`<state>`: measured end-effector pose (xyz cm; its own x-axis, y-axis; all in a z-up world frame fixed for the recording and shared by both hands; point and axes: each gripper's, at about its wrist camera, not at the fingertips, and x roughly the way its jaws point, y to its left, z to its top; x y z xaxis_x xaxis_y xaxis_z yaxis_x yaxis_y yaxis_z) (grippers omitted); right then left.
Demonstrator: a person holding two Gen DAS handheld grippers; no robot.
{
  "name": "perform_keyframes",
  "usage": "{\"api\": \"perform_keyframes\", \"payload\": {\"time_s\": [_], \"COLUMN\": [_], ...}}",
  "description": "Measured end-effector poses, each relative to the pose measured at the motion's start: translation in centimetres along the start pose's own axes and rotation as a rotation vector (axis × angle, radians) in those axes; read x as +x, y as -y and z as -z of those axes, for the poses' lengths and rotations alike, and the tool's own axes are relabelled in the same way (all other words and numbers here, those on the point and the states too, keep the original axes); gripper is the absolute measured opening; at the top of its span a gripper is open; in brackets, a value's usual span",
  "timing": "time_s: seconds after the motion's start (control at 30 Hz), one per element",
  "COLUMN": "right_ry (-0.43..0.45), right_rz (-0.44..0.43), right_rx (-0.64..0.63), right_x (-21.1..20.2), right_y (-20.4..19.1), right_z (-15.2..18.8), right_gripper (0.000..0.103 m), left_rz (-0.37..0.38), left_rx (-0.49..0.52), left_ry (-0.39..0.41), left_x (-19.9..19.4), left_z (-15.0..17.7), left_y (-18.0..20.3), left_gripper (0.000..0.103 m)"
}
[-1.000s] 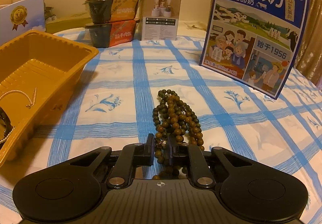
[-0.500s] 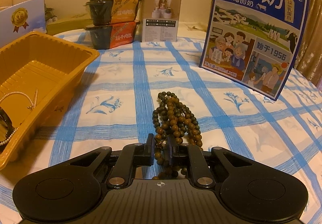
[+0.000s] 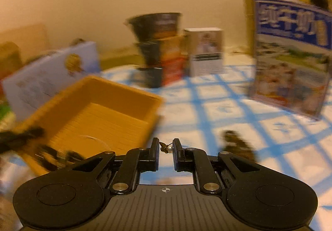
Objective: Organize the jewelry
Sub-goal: 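Carry the small item over the tray and open the right gripper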
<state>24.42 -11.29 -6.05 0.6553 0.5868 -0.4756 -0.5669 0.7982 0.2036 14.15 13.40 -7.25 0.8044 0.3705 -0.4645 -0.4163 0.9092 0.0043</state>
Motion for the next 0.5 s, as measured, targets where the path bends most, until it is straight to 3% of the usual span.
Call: {"api": "perform_keyframes", "payload": {"time_s": [0.2, 0.5], "right_ry": [-0.046, -0.058], "right_rz": [-0.131, -0.099], "right_rx": [0.033, 0.022], "right_x": [2.8, 6.1], "right_y": [-3.1, -4.4], "right_z": [-0.8, -1.1], "right_gripper": [0.013, 0.017], "left_rz": [0.003, 0.003], "left_rx": [-0.003, -0.005], "left_ry": [0.002, -0.001], "left_x": [-0.1, -0.1], "left_z": [0.0, 0.0], "left_y": [0.1, -0.1], "left_gripper": [0.01, 0.01]}}
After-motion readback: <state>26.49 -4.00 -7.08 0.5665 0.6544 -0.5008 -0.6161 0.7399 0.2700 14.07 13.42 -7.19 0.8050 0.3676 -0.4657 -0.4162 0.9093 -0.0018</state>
